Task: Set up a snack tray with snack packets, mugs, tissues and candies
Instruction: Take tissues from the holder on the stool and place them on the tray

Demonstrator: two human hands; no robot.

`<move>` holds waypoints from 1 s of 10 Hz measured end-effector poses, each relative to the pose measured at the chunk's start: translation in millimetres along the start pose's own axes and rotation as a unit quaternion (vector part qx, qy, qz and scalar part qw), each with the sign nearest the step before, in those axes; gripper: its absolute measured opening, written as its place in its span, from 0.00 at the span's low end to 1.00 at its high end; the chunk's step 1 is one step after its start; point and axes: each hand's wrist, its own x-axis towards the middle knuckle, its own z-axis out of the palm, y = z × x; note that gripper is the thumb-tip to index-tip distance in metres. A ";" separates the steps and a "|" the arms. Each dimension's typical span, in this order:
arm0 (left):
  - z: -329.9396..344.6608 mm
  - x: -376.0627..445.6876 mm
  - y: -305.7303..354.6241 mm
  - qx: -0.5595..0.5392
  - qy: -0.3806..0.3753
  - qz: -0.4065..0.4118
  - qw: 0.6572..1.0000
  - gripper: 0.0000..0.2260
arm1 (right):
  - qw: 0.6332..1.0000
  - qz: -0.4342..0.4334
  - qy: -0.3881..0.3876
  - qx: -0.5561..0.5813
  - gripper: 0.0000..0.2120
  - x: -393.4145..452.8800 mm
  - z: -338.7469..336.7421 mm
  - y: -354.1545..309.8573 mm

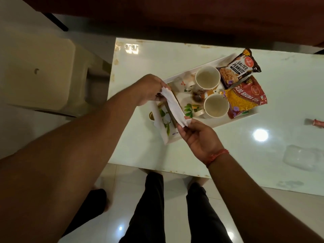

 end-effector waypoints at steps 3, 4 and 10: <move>12.3 35.5 2.5 0.330 0.050 0.070 0.940 0.13 | 0.998 0.009 0.044 0.048 0.16 17.8 2.3 24.7; 18.1 38.7 1.6 0.373 0.064 0.082 0.922 0.11 | 0.996 -0.007 0.065 0.068 0.20 21.4 5.1 28.4; 39.0 9.4 -57.0 -0.049 0.191 -0.011 0.980 0.19 | 0.931 -0.100 0.175 -0.305 0.33 36.1 -14.2 27.9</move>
